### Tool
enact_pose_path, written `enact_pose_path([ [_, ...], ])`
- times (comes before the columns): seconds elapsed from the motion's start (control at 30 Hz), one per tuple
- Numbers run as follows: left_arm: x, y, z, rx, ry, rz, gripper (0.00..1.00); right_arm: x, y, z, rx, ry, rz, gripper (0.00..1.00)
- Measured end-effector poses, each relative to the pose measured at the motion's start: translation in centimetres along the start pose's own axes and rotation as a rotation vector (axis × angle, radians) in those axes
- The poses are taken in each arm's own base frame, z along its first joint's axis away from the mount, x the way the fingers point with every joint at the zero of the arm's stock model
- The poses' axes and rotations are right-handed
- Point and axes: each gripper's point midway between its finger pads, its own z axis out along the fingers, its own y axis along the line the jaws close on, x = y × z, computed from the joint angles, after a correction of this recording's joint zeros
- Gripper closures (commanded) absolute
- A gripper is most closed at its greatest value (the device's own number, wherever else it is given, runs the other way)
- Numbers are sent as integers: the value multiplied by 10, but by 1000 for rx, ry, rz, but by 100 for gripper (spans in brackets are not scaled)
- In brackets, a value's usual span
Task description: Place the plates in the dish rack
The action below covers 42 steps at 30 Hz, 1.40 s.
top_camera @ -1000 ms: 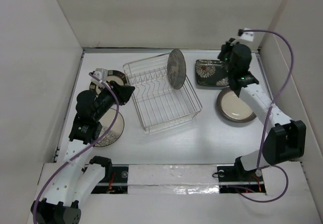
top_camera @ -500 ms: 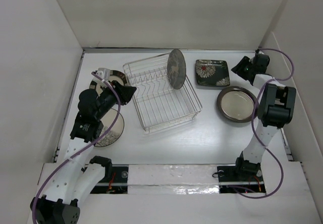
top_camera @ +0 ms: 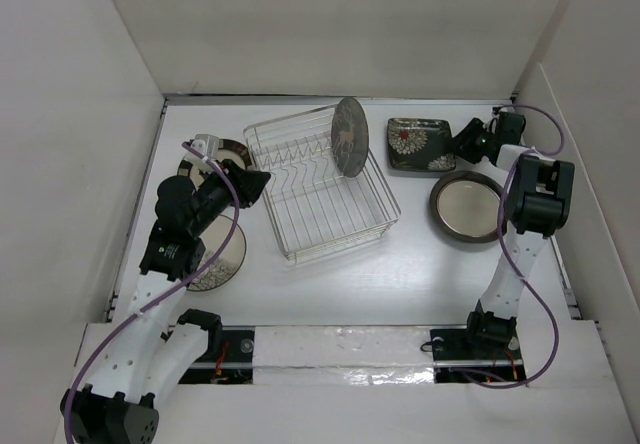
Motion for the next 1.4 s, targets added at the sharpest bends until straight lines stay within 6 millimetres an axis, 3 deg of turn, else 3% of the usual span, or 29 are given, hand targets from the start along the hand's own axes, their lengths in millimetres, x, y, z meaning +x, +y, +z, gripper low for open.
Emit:
enact_pose_path([
  [0.1, 0, 0, 0, 1, 0, 0, 77, 16, -2, 11, -29, 45, 29, 51],
  [0.3, 0, 0, 0, 1, 1, 3, 77, 25, 5, 13, -63, 78, 44, 71],
  [0.43, 0, 0, 0, 2, 0, 6, 77, 30, 6, 18, -96, 103, 68, 99],
  [0.7, 0, 1, 0, 0, 1, 9, 77, 26, 16, 15, -130, 69, 112, 100],
  [0.8, 1, 1, 1, -1, 3, 8, 77, 20, 18, 1, -95, 12, 125, 100],
  [0.93, 2, 2, 2, -4, 7, 8, 77, -1, 27, -34, -30, -91, 121, 100],
  [1.03, 3, 3, 3, -7, 13, 5, 77, -35, 54, -66, -21, -209, 59, 100],
  [1.17, 3, 3, 3, -7, 13, 5, 77, -77, 121, -119, -22, -401, -101, 100],
  [1.27, 4, 4, 3, -9, 14, 4, 77, -87, 184, -162, -48, -514, -226, 100],
  [1.4, 3, 6, 4, -19, 10, 4, 77, -82, 260, -210, -99, -588, -367, 100],
])
